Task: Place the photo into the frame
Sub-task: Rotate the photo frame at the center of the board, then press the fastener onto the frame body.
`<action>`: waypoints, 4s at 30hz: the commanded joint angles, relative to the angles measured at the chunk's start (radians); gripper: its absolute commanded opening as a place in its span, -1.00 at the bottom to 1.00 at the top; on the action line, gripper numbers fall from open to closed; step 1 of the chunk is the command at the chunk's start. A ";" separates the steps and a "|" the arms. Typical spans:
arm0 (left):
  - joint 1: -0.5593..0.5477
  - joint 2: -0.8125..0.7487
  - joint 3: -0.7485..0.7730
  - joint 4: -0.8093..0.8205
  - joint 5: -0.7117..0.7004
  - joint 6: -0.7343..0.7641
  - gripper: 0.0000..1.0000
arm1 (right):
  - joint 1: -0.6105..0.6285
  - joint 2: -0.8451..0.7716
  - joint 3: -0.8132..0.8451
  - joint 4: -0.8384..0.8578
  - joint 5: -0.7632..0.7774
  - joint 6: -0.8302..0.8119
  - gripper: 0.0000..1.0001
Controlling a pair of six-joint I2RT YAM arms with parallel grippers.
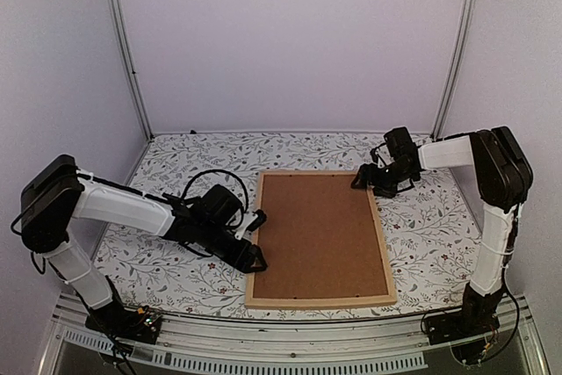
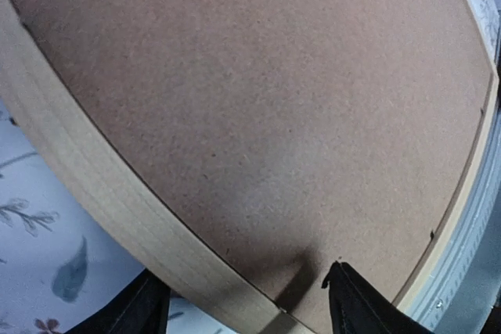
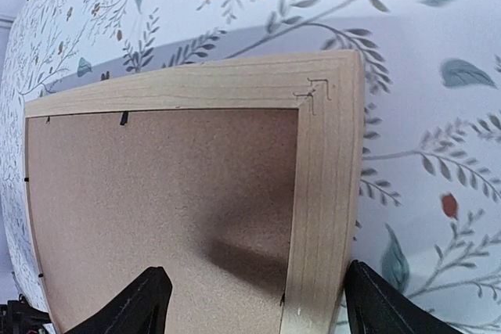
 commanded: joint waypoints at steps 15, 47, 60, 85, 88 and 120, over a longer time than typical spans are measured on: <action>0.189 -0.042 0.194 -0.166 -0.202 -0.062 0.71 | 0.062 -0.114 -0.066 -0.151 0.112 -0.085 0.60; 0.366 0.195 0.435 -0.214 -0.208 0.005 0.70 | 0.086 -0.182 -0.225 -0.095 0.109 -0.067 -0.49; 0.375 0.361 0.609 -0.306 -0.142 0.012 0.62 | 0.095 -0.309 -0.390 -0.002 0.102 0.063 -0.88; 0.354 0.494 0.751 -0.413 -0.099 -0.003 0.62 | 0.117 -0.341 -0.517 0.188 0.047 0.234 -0.98; 0.352 0.507 0.763 -0.418 -0.097 -0.010 0.62 | 0.127 -0.339 -0.522 0.196 0.046 0.245 -0.98; 0.226 0.584 0.729 -0.418 -0.156 -0.064 0.62 | 0.133 -0.321 -0.528 0.209 0.038 0.250 -0.99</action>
